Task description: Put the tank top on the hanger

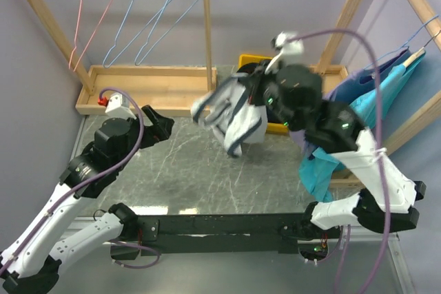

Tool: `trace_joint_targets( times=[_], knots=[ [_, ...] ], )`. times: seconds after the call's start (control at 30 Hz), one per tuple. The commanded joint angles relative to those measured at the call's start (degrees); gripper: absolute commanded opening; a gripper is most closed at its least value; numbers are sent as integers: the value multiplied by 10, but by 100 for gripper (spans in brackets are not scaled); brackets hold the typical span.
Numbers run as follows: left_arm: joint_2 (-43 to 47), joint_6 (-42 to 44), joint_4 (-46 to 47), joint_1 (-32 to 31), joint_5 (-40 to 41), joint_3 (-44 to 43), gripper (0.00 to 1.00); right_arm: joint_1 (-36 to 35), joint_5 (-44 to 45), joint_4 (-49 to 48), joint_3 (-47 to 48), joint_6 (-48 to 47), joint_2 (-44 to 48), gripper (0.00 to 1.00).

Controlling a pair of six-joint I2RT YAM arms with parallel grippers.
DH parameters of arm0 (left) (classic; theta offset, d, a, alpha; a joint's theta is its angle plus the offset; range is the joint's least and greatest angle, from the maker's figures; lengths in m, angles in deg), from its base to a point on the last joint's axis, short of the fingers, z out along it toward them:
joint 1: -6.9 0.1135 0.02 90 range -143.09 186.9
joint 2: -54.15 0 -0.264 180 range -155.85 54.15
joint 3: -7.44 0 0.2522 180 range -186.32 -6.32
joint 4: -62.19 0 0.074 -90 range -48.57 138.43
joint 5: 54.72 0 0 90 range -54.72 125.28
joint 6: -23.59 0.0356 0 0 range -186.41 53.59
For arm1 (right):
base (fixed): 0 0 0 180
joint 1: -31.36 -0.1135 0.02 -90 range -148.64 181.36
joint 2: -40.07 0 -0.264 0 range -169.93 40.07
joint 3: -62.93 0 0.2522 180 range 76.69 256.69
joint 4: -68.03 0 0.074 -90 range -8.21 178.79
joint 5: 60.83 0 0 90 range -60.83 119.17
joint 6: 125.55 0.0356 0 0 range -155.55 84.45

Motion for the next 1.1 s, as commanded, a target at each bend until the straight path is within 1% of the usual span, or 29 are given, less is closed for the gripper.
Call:
trace_joint_targets(
  times=[0.0,0.03,0.07,0.1,0.13,0.17,0.2,0.23,0.27,0.33,0.37,0.43,0.47,0.5,0.53,0.6,0.63,0.67,0.73,0.77,0.9,1.03,1.07],
  knots=[
    [24,5,-15,0,14,-6,98,-2,-33,-70,-222,47,33,0],
    [28,5,-15,0,4,8,99,2,-47,-95,-265,50,37,0],
    [31,3,-13,0,-6,16,99,9,-65,-106,-341,54,38,0],
    [35,4,-7,0,-18,27,99,20,-75,-113,-373,70,35,1],
    [36,5,0,0,-30,52,97,46,-74,-124,-404,78,33,4],
    [39,1,16,0,-57,65,95,66,-79,-130,-460,86,31,8],
    [40,1,29,0,-71,80,93,82,-102,-139,-485,96,33,29],
    [40,3,44,0,-92,115,92,105,-112,-151,-506,101,37,39],
    [37,-8,59,0,-111,135,88,105,-107,-154,-533,107,51,54],
    [25,-15,105,-1,-133,186,83,88,-96,-162,-554,124,74,67],
    [8,-24,118,-1,-137,201,80,63,-89,-164,-566,130,96,75],
    [-12,-33,161,-1,-152,238,78,29,-54,-148,-573,165,111,78],
    [-28,-39,180,-2,-153,249,77,-3,-46,-144,-587,179,126,79],
    [-36,-41,195,-4,-146,258,77,-16,-41,-143,-599,206,134,79],
    [-45,-42,224,-5,-141,272,77,-29,-37,-151,-613,218,143,79],
    [-76,-41,254,-6,-139,279,75,-58,-48,-172,-663,242,161,77],
    [-90,-41,284,-7,-151,280,74,-65,-61,-202,-678,246,163,76],
    [-120,-41,298,-8,-154,279,72,-72,-81,-215,-698,249,155,72],
    [-152,-41,327,-22,-153,273,69,-96,-86,-239,-703,260,134,68],
    [-183,-39,334,-27,-150,268,66,-102,-90,-247,-700,265,107,65],
    [-249,-29,345,-55,-127,248,66,-110,-92,-277,-685,271,45,64],
    [-303,-24,345,-58,-103,234,65,-120,-76,-277,-663,278,-14,64],
    [-317,-21,365,-59,-105,235,65,-120,-73,-274,-660,281,-25,63]
  ],
)
